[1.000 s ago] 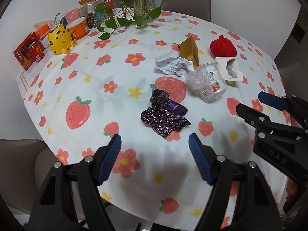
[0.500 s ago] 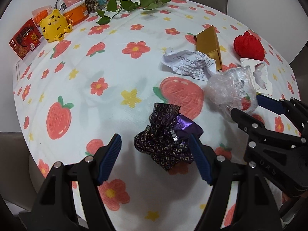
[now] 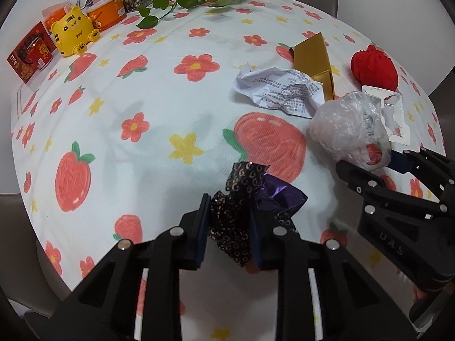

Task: Collect trash
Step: 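Grasp the purple foil wrapper with the left tool while the right tool grasps the plastic-wrapped strawberry cup, then carry the foil wrapper and strawberry cup over the grey trash bin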

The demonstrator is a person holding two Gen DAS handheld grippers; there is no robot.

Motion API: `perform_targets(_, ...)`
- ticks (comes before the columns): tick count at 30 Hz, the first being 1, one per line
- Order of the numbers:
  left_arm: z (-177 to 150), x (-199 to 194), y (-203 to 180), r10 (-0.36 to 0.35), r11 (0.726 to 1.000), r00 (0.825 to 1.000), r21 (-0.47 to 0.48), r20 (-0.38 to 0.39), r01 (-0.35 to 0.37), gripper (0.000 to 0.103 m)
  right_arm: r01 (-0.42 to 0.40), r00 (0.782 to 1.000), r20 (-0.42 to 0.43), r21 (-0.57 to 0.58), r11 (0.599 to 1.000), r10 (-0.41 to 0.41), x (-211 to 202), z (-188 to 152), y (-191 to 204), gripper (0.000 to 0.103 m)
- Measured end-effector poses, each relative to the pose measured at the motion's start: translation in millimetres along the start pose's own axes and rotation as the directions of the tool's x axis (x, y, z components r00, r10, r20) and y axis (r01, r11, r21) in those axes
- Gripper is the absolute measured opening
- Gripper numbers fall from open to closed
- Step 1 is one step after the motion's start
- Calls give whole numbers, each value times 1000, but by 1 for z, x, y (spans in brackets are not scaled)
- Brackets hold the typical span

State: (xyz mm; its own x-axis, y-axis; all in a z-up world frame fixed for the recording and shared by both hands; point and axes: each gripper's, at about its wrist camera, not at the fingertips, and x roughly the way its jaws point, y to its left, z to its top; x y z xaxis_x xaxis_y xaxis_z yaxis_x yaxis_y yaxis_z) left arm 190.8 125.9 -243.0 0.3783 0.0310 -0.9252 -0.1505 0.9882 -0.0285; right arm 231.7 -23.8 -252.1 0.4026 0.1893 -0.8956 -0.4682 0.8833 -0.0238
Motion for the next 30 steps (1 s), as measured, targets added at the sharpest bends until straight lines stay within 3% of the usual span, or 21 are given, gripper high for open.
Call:
perform_targets(10, -16, -40, 5, 0, 999, 998, 32, 56, -2, 25, 15, 999, 41, 27, 1000, -16, -36, -17, 9, 44)
perform_targets(19, -40, -69, 2, -30, 993, 995, 119, 94, 18, 25, 65, 993, 88, 98, 993, -74, -80, -54, 22, 44)
perform_targets(30, -70, -95, -60, -107, 945, 987, 320, 118, 65, 25, 136, 980, 108, 261, 956, -168, -128, -123, -5, 44)
